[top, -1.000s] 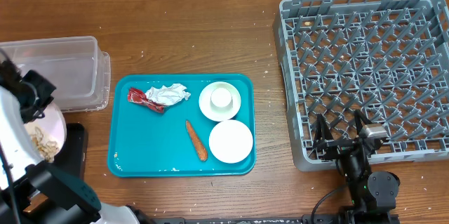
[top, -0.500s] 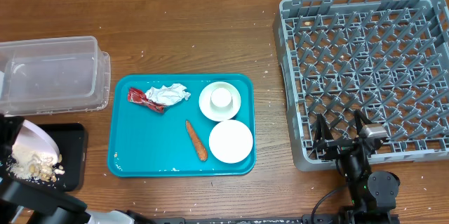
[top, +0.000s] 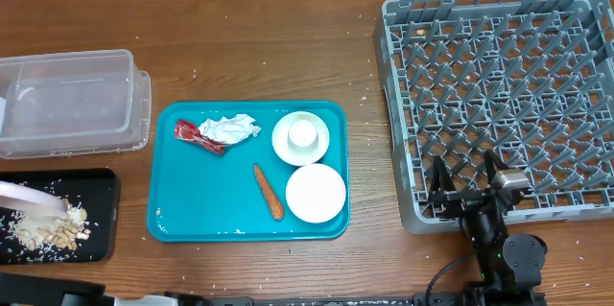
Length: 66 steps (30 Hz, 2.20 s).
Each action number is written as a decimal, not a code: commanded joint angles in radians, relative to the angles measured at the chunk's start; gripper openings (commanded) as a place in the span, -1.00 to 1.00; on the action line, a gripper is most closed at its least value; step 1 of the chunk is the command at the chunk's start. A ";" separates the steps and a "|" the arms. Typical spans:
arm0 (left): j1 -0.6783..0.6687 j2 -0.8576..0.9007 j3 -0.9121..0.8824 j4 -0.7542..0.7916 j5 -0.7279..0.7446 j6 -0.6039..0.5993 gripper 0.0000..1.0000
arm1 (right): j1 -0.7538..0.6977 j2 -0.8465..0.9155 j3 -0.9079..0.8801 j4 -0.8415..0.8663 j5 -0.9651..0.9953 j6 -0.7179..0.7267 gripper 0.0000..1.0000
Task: Sort waste into correct bins and load items into the dishwasher
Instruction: 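Tilt the plate to dump rice scraps onto the black tray, then return the emptied plate to the teal tray with the left gripper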
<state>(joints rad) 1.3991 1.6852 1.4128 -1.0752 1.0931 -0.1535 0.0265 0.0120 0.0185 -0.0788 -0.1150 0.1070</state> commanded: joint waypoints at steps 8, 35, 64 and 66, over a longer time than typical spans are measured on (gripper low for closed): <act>0.008 -0.004 -0.004 -0.035 0.155 0.085 -0.92 | -0.003 -0.009 -0.010 0.005 0.009 -0.003 1.00; -1.336 -0.268 -0.039 -0.267 -1.001 -0.320 -0.92 | -0.003 -0.009 -0.010 0.005 0.009 -0.003 1.00; -1.736 0.198 -0.063 -0.275 -1.199 -0.563 -0.10 | -0.003 -0.009 -0.010 0.005 0.009 -0.003 1.00; -1.736 0.198 -0.063 -0.274 -1.201 -0.555 -0.11 | -0.003 -0.009 -0.010 0.005 0.009 -0.003 1.00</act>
<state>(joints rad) -0.3340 1.8725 1.3491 -1.3464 -0.1200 -0.7139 0.0265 0.0116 0.0185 -0.0792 -0.1146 0.1074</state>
